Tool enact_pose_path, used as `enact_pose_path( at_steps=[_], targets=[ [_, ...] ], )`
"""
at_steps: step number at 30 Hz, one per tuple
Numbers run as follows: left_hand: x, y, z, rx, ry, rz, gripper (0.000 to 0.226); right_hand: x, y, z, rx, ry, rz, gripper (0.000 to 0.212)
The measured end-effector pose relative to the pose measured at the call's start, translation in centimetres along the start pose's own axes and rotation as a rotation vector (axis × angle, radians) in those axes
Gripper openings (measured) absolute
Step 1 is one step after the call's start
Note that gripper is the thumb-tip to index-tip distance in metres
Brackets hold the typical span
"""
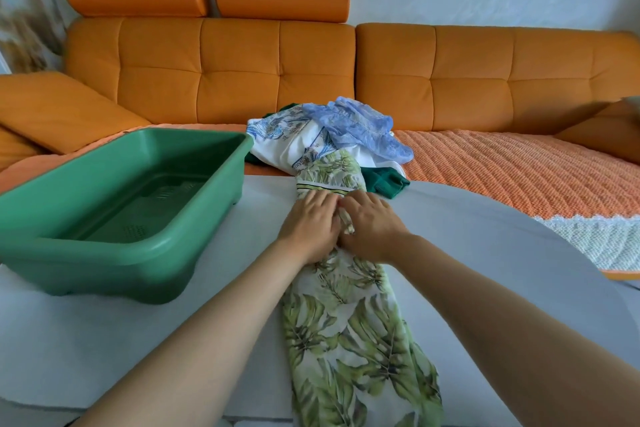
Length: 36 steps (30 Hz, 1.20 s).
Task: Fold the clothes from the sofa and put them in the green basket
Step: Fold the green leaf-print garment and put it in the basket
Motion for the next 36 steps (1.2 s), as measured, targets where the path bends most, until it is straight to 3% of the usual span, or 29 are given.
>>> enact_pose_path(
  at_steps=[4, 8, 13, 17, 21, 23, 26, 30, 34, 36],
  targets=[
    [-2.4, -0.8, 2.8, 0.161, -0.037, 0.333, 0.059, -3.1, -0.3, -1.3, -0.040, 0.060, 0.232, 0.087],
    [-2.6, -1.1, 3.7, 0.192, 0.022, 0.404, 0.067, -4.2, -0.6, -1.5, -0.051, 0.018, 0.261, 0.092],
    [0.1, -1.5, 2.1, 0.055, 0.267, 0.272, 0.064, -3.0, -1.5, -0.6, -0.049, -0.028, 0.259, 0.087],
    [3.5, -2.5, -1.0, -0.068, 0.042, 0.109, 0.058, -1.0, -2.9, 1.1, 0.052, 0.046, 0.199, 0.074],
    [5.6, -5.9, -2.9, 0.129, -0.227, 0.317, 0.059, 0.3, -6.2, 2.4, 0.086, 0.110, 0.224, 0.065],
    [5.9, -8.0, -3.1, 0.128, -0.180, 0.481, 0.073, 0.6, -8.3, 2.1, 0.089, 0.078, 0.285, 0.067],
    [6.0, -10.4, -3.1, -0.013, 0.039, 0.631, 0.089, 1.4, -10.6, 1.2, 0.032, 0.064, 0.348, 0.072],
    [7.2, -11.1, -3.6, -0.013, 0.107, 0.580, 0.083, 3.4, -13.1, 0.3, 0.023, 0.012, 0.345, 0.076],
    [8.9, -12.1, -6.2, -0.193, -0.024, 0.320, 0.058, 5.7, -15.0, 1.4, 0.236, 0.024, 0.171, 0.070],
    [9.2, -13.4, -7.3, -0.205, -0.099, 0.368, 0.069, 6.2, -16.1, 2.4, 0.322, 0.060, 0.143, 0.070]
  ],
)
Point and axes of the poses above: each hand's wrist, its own y-axis towards the middle knuckle, its own x-axis out of the back of the hand, z = x × y, the point moved 2 cm from there along y, towards the middle knuckle, and after that the axes turned 15 degrees about -z, right-handed, at the moved point
